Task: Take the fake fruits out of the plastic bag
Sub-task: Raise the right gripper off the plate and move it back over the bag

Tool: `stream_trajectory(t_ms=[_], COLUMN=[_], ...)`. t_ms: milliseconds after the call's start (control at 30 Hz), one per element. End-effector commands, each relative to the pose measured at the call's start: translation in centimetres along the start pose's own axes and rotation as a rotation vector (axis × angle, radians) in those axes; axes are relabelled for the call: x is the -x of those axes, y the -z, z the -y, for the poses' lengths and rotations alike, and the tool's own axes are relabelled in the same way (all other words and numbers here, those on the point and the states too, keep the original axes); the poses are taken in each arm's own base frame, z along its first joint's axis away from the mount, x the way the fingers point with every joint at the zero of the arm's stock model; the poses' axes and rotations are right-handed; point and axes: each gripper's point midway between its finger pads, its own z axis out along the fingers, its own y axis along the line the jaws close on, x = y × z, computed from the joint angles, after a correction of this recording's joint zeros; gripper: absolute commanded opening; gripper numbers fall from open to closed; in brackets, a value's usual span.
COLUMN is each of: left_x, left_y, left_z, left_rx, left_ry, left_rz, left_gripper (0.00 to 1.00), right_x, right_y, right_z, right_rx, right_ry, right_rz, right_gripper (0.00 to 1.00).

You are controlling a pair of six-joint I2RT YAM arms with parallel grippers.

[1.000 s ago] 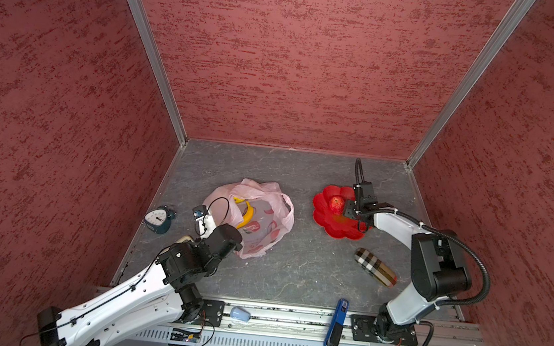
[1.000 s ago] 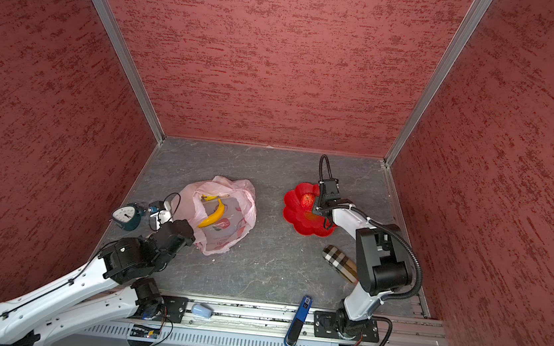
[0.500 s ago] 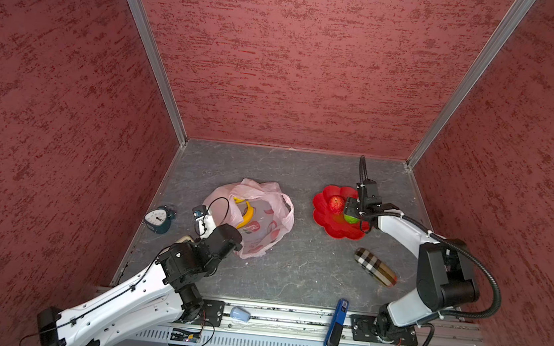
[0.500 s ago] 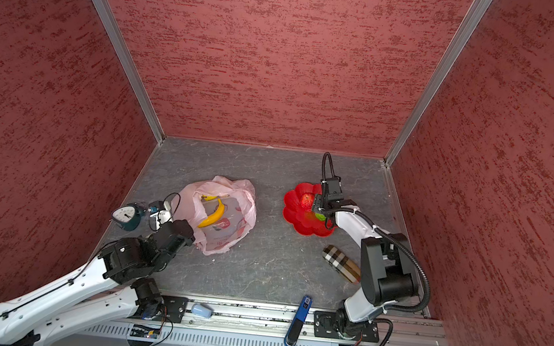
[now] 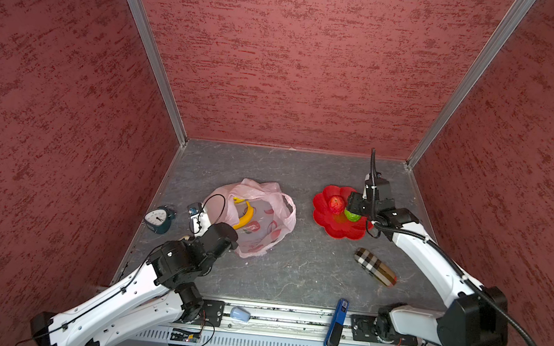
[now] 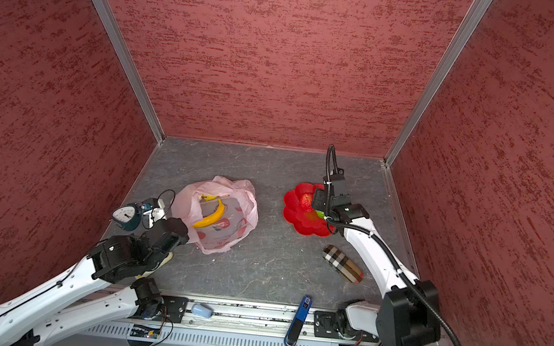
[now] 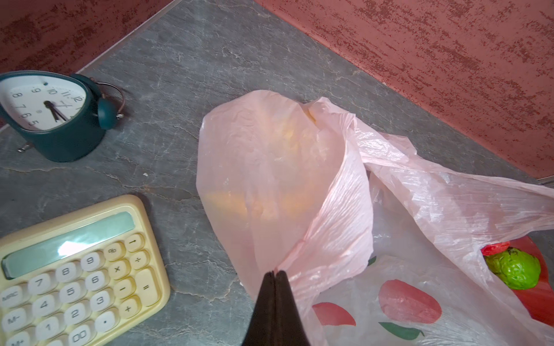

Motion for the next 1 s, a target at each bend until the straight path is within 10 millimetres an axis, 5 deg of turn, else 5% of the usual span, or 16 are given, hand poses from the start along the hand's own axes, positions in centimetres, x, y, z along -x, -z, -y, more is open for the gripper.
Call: stream_trajectory(t_ms=[0, 233, 433, 667, 967], left_x=[-0.6, -2.4, -2.9, -1.8, 0.0], left_y=[0.5, -0.2, -0.3, -0.2, 0.3], left_z=[-1.7, -2.8, -4.1, -3.4, -0.5], left_rx=[0.049, 0.065, 0.086, 0.057, -0.038], left_ry=[-0.062, -0.065, -0.018, 0.03, 0.06], left_rz=[-0.039, -0.086, -0.076, -0.024, 0.014], left_gripper=[0.03, 0.03, 0.02, 0.02, 0.02], right_x=[1.3, 1.1, -3.5, -8.9, -13.0], right_y=[3.9, 10.7, 11.6, 7.6, -0.3], right_z=[-5.3, -19.0, -28.2, -32.7, -34.2], right_rx=[0.153, 0.52, 0.751, 0.782, 0.638], right_ry=[0.047, 0.191, 0.25, 0.277, 0.291], right_rz=[0.045, 0.081, -0.052, -0.19, -0.259], right_gripper=[0.65, 0.63, 0.63, 0.6, 0.55])
